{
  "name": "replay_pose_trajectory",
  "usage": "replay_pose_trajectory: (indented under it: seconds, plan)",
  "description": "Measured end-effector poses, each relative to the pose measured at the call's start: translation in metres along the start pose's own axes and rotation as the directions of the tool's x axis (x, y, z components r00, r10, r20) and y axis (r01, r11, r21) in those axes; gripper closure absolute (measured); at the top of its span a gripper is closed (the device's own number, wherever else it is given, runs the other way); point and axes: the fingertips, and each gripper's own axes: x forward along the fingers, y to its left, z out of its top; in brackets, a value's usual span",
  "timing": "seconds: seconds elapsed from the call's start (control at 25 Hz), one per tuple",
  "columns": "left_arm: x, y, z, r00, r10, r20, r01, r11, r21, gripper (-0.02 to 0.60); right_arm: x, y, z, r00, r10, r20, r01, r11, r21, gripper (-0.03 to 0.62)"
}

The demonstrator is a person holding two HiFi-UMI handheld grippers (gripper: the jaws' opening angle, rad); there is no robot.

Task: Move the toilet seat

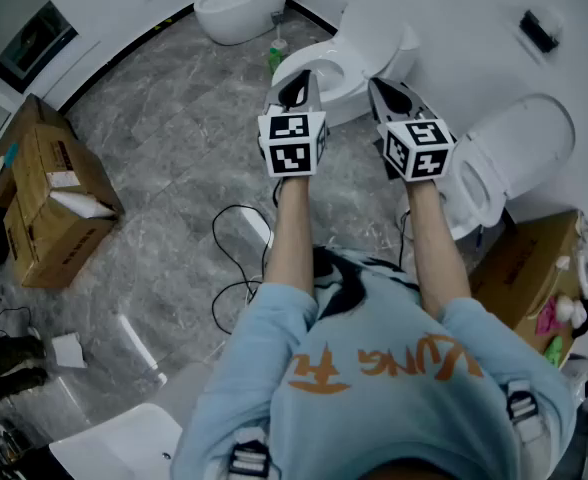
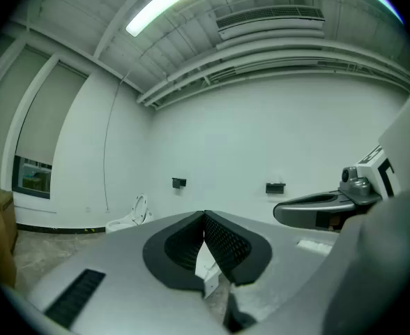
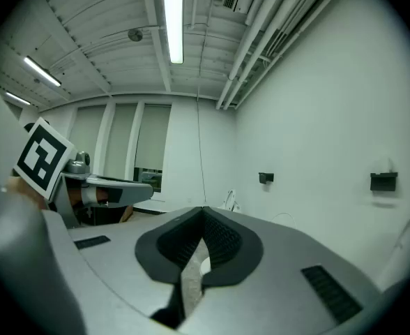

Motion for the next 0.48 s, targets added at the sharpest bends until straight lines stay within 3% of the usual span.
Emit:
replay_pose_trajectory:
  seconds: [0.12,0.28,0.4,0.48]
  plan:
    - [0.000,0.000,-0.001,1.000,-0.008,-0.006,0.008,1.000,0.000,0.578,0.000,0.008,-0.001,1.000,0.021,-0.005,-0.021,0.999,-0.030,0.597]
    - [-0.004,0.007,-0.005,1.000,-0.010,-0.016,0.010,1.000,-0.007,0.578,0.000,0.006,-0.001,1.000,-0.026,-0.007,0.026,1.000,-0.018,0.597]
    - [-0.007,0.028,-0.004,1.000,0.003,-0.001,-0.003,0.998,-0.056,0.578,0.003,0.003,-0.001,0.999,-0.037,-0.014,0.037,0.999,-0.027,0.595]
    - [-0.014,0.034,0.006,0.997,-0.052,0.059,0.059,0.992,-0.110,0.578,0.003,0.001,-0.005,0.999,-0.044,-0.022,0.044,0.999,-0.016,0.595]
